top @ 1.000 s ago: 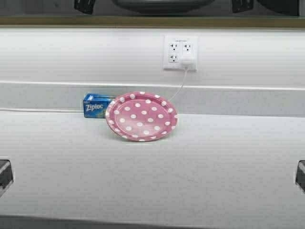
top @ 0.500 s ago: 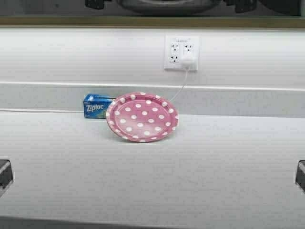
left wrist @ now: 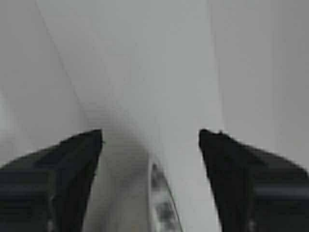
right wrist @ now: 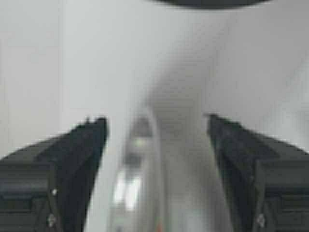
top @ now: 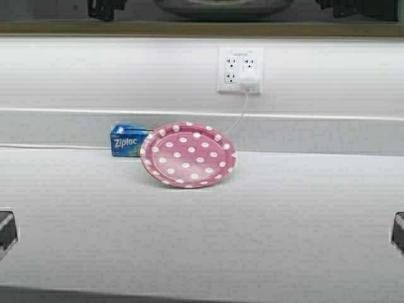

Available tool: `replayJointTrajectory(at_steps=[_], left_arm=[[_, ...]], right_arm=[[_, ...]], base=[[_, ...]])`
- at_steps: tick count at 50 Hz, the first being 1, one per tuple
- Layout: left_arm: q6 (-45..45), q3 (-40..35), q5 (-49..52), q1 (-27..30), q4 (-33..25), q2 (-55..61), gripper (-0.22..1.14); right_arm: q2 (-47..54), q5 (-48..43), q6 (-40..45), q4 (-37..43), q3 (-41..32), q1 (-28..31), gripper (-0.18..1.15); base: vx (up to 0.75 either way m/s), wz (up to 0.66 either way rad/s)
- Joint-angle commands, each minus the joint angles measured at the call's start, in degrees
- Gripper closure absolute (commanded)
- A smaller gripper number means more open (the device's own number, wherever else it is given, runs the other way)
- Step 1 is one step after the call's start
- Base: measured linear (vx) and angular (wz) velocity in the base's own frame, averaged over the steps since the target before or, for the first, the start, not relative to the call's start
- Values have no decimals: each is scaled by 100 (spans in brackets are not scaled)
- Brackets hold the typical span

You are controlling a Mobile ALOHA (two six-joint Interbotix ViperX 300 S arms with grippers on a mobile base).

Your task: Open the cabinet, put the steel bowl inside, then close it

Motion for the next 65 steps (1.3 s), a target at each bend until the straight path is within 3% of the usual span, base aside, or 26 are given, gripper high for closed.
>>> replayJointTrajectory(at_steps=[1, 4, 8, 11, 14, 19, 29, 47, 65], left_arm=[[105, 158, -176, -26, 404, -501, 13], [193, 299, -176, -70, 633, -677, 36], [413, 580, -167, -193, 809, -949, 83], [729, 782, -167, -334, 826, -1160, 106], [1195, 1002, -114, -457, 826, -1362, 101], [2127, 1380, 193, -650, 800, -1784, 82], [3779, 2030, 1477, -861, 650, -2637, 87], [5476, 2716, 2241, -844, 519, -3015, 87], [5774, 3111, 2312, -703, 527, -2988, 87]], right_arm=[[-554, -62, -229, -237, 97, 44, 17], [-773, -18, -457, -369, 193, 123, 38], [-1099, 18, -879, -501, 431, 264, 77], [-1362, 35, -1283, -563, 686, 387, 101], [-1626, 123, -1793, -580, 932, 519, 103], [-2092, 571, -2865, -642, 1283, 809, 85], [-2646, 1775, -4781, -642, 1635, 1151, 90], [-2496, 1986, -4992, -694, 1811, 1415, 90], [-2408, 2136, -5405, -940, 1846, 1415, 90]], base=[[0, 0], [0, 0], [0, 0], [0, 0], [0, 0], [0, 0], [-3, -4], [-18, -11], [-26, -8]])
